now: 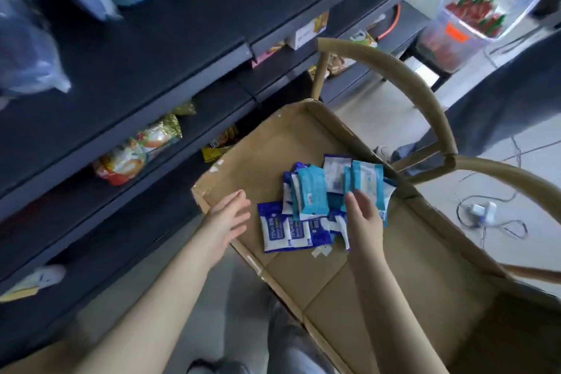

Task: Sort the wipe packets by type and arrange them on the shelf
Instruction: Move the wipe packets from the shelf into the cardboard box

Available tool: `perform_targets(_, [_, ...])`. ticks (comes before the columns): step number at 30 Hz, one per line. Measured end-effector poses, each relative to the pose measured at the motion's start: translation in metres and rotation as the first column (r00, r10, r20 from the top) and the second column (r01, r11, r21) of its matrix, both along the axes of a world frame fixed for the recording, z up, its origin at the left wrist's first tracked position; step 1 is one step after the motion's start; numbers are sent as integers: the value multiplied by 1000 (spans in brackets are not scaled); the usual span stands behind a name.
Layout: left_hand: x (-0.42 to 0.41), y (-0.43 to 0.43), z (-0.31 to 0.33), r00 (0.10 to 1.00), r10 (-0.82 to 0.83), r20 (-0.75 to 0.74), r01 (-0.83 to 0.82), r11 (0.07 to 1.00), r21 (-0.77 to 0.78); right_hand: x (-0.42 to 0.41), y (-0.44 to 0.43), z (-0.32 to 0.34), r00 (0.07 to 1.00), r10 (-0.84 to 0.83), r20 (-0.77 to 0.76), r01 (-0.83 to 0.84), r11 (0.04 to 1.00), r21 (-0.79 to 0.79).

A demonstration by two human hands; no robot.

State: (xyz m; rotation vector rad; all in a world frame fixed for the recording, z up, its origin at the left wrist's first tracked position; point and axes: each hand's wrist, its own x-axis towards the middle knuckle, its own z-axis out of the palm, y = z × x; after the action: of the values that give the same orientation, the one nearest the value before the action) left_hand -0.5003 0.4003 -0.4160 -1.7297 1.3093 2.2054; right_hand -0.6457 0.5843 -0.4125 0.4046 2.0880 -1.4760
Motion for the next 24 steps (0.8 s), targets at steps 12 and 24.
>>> perform_targets(12, [311,-14,217,850,365,-380,-475,843,-252,267,-103,185,917,399,12,-348,814,-465])
perform_targets(24, [471,-60,369,765,331,-553,-628,575,-524,385,-212,351,688,620,-377,-720,518,-461])
